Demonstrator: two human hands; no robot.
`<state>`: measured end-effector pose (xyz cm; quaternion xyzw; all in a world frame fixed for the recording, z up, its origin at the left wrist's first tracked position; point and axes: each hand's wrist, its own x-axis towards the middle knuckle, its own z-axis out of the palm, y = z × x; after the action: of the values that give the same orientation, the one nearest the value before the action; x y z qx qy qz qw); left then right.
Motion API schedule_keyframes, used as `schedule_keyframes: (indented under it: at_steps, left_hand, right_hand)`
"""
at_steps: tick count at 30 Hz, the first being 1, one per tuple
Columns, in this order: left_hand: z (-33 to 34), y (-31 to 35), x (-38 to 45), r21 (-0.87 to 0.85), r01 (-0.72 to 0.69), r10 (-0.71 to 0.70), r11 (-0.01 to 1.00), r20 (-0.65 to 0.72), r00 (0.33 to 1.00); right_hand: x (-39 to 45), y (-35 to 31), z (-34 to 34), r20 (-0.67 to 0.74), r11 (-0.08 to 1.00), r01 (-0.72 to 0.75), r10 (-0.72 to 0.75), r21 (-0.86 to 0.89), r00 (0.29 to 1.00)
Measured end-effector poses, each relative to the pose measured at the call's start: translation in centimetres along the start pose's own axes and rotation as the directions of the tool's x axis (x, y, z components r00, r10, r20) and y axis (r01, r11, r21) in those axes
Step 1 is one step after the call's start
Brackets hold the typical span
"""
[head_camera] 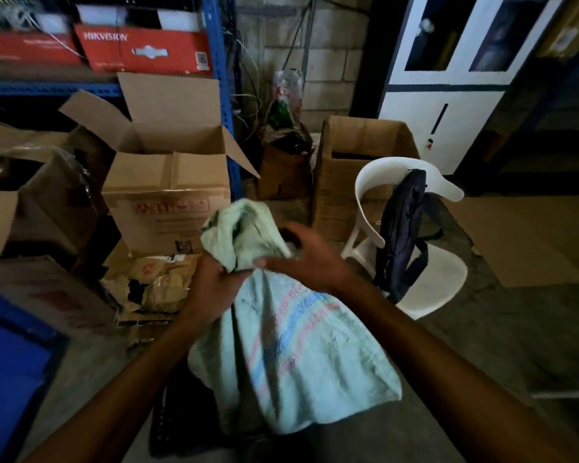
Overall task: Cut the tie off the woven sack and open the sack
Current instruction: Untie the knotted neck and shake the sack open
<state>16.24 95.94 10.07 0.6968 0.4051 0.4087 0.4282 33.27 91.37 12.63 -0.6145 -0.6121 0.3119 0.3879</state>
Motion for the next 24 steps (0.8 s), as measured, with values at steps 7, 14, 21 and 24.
schedule_keyframes:
  at_steps: [7, 14, 21, 24]
  left_hand:
    - [-3.2, -0.6, -1.1, -0.029, 0.116, -0.119, 0.993, -0.115, 0.986]
    - [-7.9, -0.8, -1.7, 0.083, 0.142, -0.105, 0.986, -0.343, 0.933]
    - [-11.0, -1.1, -3.8, 0.177, 0.189, -0.067, 0.966, -0.532, 0.844]
    - [-11.5, -1.1, -4.1, 0.146, 0.207, -0.098, 0.967, -0.537, 0.838]
  right_hand:
    - [-3.9, 15.2, 1.3, -0.071, 0.853, -0.346, 0.347, -0.391, 0.935]
    - [1.5, 8.4, 1.3, -0.055, 0.926, -0.046, 0.027, -0.375, 0.998]
    - [5.3, 5.0, 1.1, 0.136, 0.848, 0.164, -0.109, -0.504, 0.985]
    - [6.3, 3.6, 1.0, 0.014, 0.89, 0.145, -0.154, -0.432, 0.988]
